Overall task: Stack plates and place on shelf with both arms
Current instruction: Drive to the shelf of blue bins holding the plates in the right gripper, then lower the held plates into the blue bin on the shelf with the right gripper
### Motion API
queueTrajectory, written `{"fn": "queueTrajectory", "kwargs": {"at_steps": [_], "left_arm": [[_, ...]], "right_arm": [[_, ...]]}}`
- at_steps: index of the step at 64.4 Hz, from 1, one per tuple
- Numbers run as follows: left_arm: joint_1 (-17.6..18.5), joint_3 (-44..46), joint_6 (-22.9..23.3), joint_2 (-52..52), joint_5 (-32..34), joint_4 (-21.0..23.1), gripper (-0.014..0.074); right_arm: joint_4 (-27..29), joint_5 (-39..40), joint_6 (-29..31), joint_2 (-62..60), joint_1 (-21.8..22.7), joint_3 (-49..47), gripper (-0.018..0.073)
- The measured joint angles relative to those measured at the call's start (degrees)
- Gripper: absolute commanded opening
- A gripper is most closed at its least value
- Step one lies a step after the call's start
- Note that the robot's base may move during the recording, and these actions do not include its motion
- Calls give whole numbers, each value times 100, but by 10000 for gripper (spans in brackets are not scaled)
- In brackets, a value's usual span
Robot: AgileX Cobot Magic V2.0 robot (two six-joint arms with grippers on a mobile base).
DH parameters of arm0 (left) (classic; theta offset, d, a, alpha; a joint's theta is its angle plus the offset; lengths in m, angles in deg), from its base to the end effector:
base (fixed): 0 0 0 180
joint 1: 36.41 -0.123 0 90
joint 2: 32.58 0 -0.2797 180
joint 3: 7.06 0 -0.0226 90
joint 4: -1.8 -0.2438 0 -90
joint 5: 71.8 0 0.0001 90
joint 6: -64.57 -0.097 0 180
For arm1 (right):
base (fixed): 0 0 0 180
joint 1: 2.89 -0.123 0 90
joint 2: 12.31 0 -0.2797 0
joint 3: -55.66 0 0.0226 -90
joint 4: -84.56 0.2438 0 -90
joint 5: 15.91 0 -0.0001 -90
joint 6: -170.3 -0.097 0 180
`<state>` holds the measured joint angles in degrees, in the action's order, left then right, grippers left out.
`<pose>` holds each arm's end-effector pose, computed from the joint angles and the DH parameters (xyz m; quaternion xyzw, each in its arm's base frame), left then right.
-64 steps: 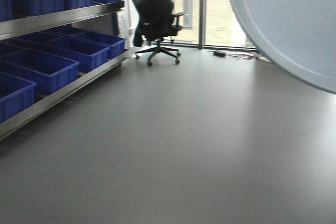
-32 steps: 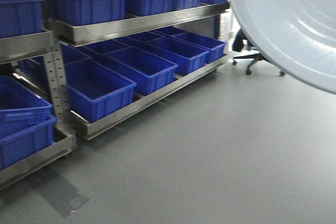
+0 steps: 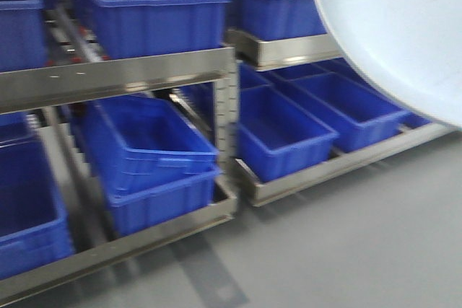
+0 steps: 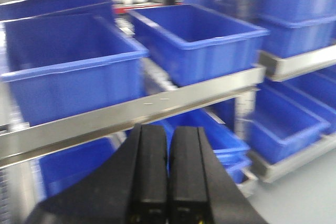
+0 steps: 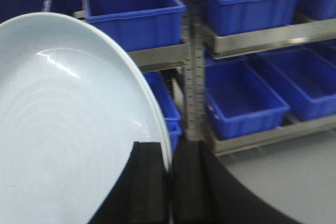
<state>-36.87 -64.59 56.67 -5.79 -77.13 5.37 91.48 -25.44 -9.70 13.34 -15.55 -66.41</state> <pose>0.0877 0.0001 0.2962 0.0259 0.7044 0.0277 0.7088 0.0820 0.0204 0.2885 -0.0438 0.7243 0.1236 0.6769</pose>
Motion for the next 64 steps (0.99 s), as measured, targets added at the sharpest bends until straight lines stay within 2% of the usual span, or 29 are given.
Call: {"fn": "queueTrajectory", "kwargs": {"at_steps": [64], "left_arm": [[0, 0, 0, 0, 0, 0, 82]], "right_arm": [[0, 0, 0, 0, 0, 0, 52]]}}
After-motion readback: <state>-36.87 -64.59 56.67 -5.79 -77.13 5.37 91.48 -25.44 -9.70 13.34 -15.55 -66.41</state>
